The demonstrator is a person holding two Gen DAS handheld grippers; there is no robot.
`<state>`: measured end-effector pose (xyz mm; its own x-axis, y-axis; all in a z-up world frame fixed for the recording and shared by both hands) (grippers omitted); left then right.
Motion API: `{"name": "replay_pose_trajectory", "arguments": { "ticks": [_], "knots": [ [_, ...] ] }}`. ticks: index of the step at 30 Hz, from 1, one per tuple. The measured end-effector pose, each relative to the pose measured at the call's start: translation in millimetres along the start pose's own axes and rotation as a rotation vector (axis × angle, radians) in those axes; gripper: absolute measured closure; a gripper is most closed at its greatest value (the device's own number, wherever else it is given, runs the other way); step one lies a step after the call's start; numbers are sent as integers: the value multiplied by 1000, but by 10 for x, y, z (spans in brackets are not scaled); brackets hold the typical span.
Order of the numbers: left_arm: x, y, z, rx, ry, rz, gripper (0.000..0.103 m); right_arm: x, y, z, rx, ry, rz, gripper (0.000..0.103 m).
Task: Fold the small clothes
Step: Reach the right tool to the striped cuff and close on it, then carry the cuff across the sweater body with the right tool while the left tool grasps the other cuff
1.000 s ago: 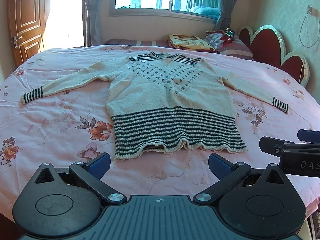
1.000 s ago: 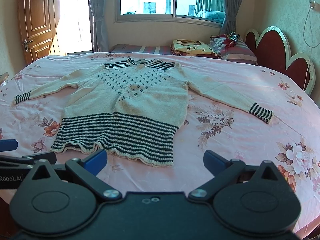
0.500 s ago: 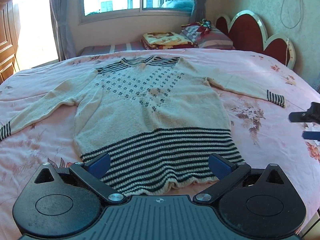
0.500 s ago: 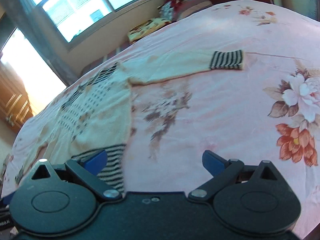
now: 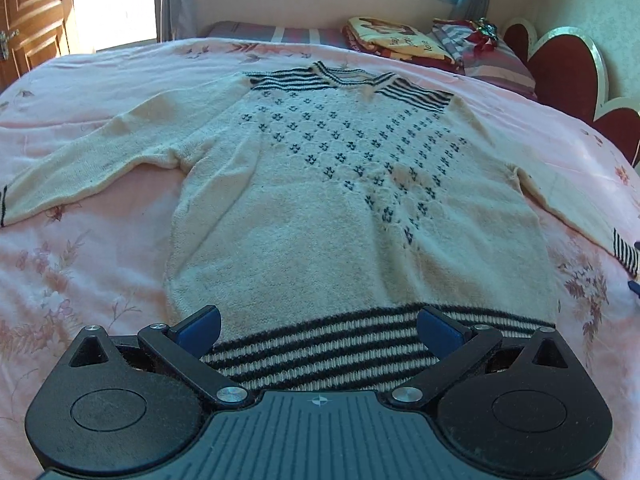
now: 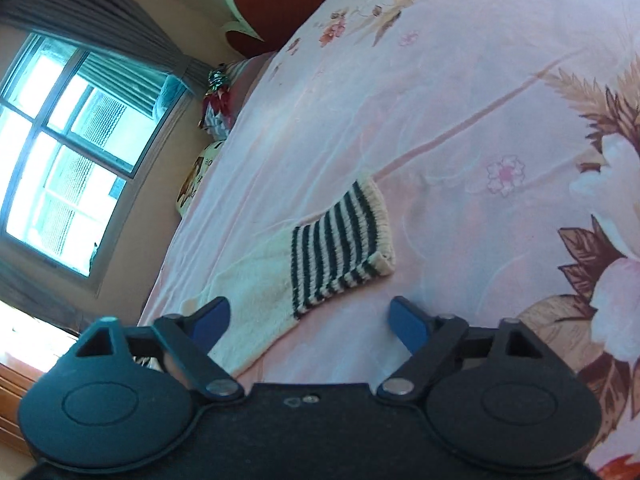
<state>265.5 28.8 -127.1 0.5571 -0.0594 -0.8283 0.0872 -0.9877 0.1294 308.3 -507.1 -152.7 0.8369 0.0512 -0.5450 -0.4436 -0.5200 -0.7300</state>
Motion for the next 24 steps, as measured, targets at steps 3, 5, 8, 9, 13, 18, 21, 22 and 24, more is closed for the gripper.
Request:
{"name": "replay_pose_trajectory", "arguments": {
  "ticks": [3, 5, 8, 9, 13, 18, 21, 22, 24],
  "knots": [
    [111, -47, -105, -46, 1, 31, 0, 49, -7, -41, 17, 11, -17, 39],
    [173, -90, -173, -82, 13, 21, 0, 88, -32, -59, 3, 12, -19, 39],
    [276, -113, -244, -116, 12, 33, 0, 139, -74, -97, 5, 12, -21, 41],
    [307, -116, -268, -127, 15, 42, 0, 162, -84, -95, 1, 9, -16, 48],
    [383, -225, -355, -170, 36, 9, 0, 230, -112, -93, -52, 3, 53, 82],
    [449, -519, -412, -204, 58, -90, 0, 330, -630, 107, -300, -14, 64, 93],
    [531, -685, -331, -284, -33, -21, 0, 430, -1166, 476, -495, -52, 5, 93],
    [508, -743, -294, -306, -31, -19, 0, 464, -1338, 618, -548, -68, -19, 93],
    [467, -843, -278, -324, -12, -26, 0, 522, -1753, 963, -669, -100, -84, 94]
  ]
}}
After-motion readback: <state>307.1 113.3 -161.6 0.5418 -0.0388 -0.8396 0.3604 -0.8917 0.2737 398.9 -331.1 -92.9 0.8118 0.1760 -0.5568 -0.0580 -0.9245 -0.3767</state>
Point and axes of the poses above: each gripper's, at about its wrist camera, not at the fingertips, and x roughly the way its jaws point, y to its right, z to its underside, the point moved 10 cm from there along x, roughly the way its jaws point, and after that the axes turned 2 degrees about -y, right-handed, at the moved point
